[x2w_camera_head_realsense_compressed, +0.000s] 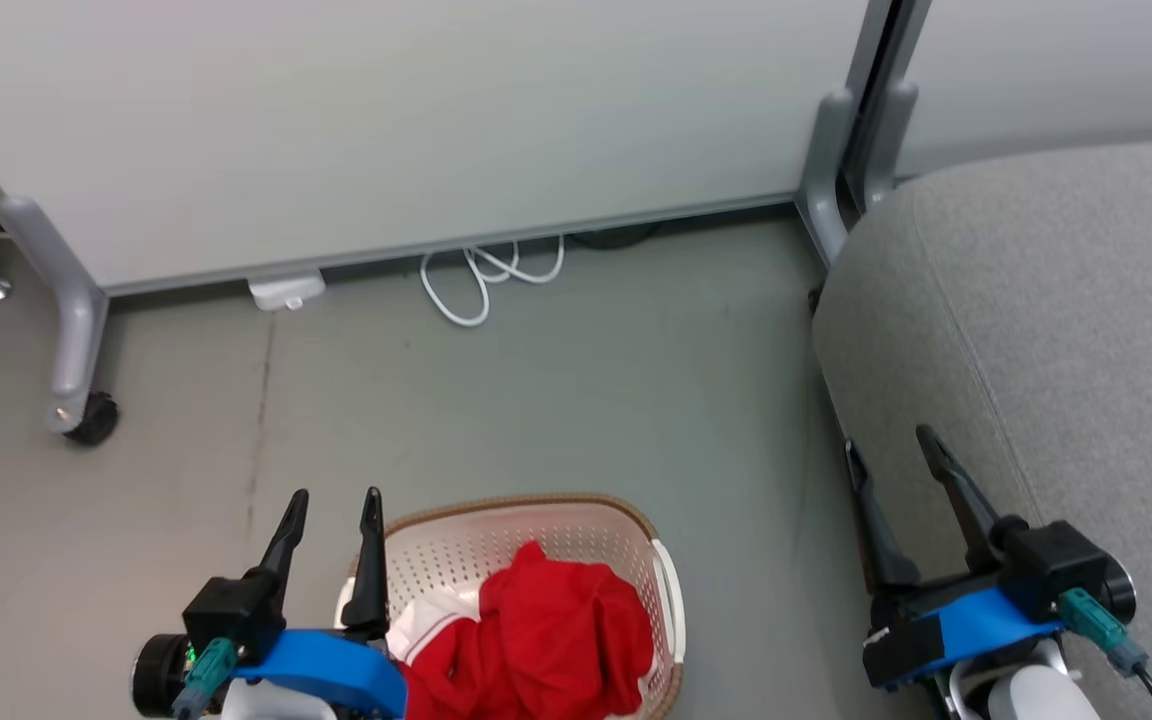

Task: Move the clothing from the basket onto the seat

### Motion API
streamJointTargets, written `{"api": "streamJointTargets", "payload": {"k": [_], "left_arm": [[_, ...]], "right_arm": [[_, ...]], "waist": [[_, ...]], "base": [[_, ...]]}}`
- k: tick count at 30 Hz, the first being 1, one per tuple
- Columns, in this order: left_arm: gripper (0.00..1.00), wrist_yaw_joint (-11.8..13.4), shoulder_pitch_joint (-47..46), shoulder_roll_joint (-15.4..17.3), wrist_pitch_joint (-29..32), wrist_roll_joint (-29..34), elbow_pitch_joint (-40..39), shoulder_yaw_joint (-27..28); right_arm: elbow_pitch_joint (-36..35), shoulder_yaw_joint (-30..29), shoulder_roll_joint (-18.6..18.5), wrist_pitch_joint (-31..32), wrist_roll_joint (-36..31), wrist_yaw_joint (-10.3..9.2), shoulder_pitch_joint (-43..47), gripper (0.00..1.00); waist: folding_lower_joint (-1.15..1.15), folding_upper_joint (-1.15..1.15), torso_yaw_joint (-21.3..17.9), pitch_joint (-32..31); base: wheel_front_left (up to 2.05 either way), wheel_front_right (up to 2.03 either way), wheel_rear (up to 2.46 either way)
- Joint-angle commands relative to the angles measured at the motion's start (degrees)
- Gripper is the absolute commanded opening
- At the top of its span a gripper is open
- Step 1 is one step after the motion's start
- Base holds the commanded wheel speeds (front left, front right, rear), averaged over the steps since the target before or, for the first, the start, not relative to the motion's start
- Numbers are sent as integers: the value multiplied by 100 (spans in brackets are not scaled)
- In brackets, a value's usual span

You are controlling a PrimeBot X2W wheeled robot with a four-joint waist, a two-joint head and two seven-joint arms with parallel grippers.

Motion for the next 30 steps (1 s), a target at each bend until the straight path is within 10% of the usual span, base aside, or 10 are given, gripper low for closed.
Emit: {"api": "streamJointTargets", "payload": {"k": [1,30], "left_arm": [[100,-32,-168,-4,-16,-11,107,-35],[100,-109,-3206,307,16,-1228,3730,-796]], "right_arm": [[-65,19,-27,-23,-27,2,-125,100],[-980,295,-19,-23,253,2,-1543,100]], "waist": [[0,0,-169,305],[0,0,-1191,3708]], "base": [[0,0,0],[0,0,0]]}}
